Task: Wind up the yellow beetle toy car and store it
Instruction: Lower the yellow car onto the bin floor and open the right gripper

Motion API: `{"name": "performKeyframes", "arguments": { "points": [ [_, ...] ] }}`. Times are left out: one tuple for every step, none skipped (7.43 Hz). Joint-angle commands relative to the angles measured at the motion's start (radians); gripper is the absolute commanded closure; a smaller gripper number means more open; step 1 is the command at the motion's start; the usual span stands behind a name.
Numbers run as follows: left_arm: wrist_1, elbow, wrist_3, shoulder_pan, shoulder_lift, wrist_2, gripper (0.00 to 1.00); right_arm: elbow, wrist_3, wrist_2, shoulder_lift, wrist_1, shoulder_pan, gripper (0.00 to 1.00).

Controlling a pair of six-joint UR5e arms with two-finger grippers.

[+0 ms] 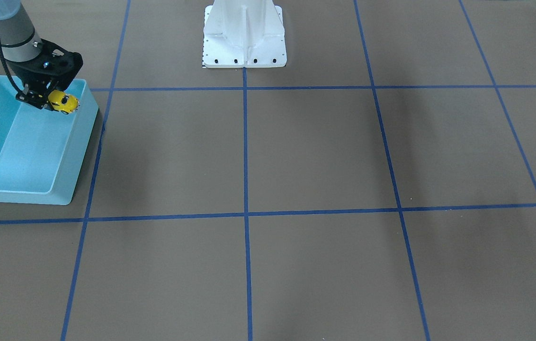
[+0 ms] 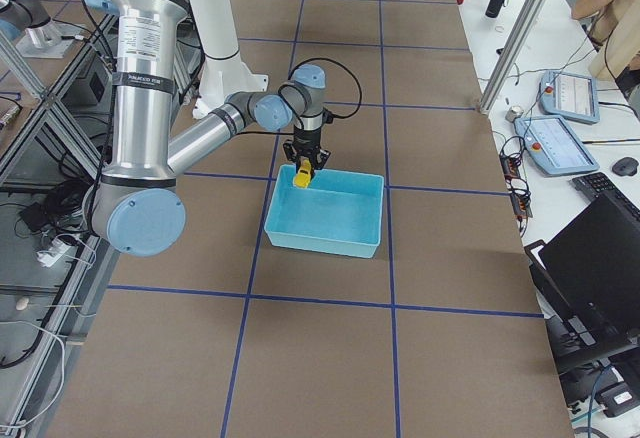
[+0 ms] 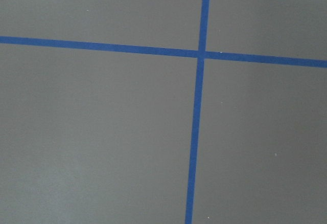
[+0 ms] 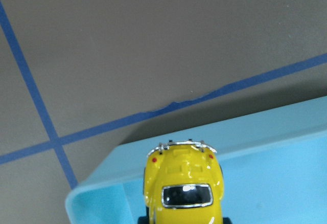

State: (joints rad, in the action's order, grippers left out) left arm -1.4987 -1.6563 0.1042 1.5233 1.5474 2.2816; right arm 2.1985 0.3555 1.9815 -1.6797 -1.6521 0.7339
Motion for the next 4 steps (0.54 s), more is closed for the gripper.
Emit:
{"name": "performKeyframes", "arguments": {
  "points": [
    [0.0,0.0,0.002,0.0,0.002,-0.027,0.0,-0.067,0.095,0.01,-0.015,0.026,0.05,1.0],
    [0.0,0.001,0.002,0.0,0.003,-0.027,0.0,-0.151,0.099,0.023,-0.008,0.117,0.07,1.0],
    [0.0,0.004,0.0,0.0,0.003,-0.027,0.0,-0.225,0.099,0.052,-0.009,0.214,0.07,1.0],
    [0.0,0.01,0.0,0.0,0.003,-0.027,0.0,-0.245,0.091,0.056,-0.008,0.238,0.068,1.0]
  ]
}}
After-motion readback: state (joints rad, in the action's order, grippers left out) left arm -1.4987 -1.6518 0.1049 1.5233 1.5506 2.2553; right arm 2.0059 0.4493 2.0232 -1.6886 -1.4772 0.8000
